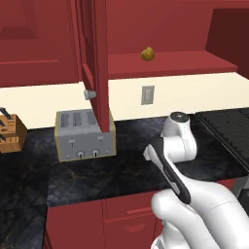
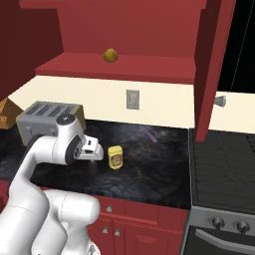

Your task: Pick the mustard and shaker from the counter and place them in the cabinet.

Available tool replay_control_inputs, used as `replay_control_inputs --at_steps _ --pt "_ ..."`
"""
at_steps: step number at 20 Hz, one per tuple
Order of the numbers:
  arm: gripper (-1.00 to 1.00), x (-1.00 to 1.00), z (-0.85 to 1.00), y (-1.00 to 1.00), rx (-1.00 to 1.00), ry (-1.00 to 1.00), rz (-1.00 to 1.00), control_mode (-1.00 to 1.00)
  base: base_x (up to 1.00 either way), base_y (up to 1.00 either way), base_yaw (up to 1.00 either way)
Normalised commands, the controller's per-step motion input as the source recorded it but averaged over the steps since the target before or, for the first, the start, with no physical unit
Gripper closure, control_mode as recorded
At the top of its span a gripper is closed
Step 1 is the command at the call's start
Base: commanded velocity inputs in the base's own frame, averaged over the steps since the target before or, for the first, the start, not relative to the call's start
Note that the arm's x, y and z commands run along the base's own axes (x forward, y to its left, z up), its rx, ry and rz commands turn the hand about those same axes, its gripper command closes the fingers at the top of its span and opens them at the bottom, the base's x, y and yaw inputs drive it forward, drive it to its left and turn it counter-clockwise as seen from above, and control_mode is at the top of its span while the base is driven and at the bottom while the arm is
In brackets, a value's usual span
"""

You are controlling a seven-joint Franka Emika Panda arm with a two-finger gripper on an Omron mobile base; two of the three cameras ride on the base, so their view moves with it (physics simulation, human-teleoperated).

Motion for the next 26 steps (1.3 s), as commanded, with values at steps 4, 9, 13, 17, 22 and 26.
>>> replay_control_inputs --at_steps 4,9,13,17,22,26 --pt "-1.00 0.11 -0.16 -0.06 0.00 0.00 0.00 -1.00 0.00 0.00 0.00" --pt "-1.00 0.20 -0.16 -0.01 0.00 0.00 0.00 -1.00 0.00 0.00 0.00" --pt "-1.00 0.24 -0.14 0.00 0.00 0.00 0.00 -1.00 0.00 0.00 0.00" --pt "-1.00 0.20 -0.12 0.00 0.00 0.00 0.00 -1.00 0.00 0.00 0.00" --pt "-1.00 0.21 -0.14 0.00 0.00 0.00 0.00 -1.00 0.00 0.00 0.00" --pt "-1.00 0.21 -0.14 0.00 0.00 0.00 0.00 -1.00 0.00 0.00 0.00"
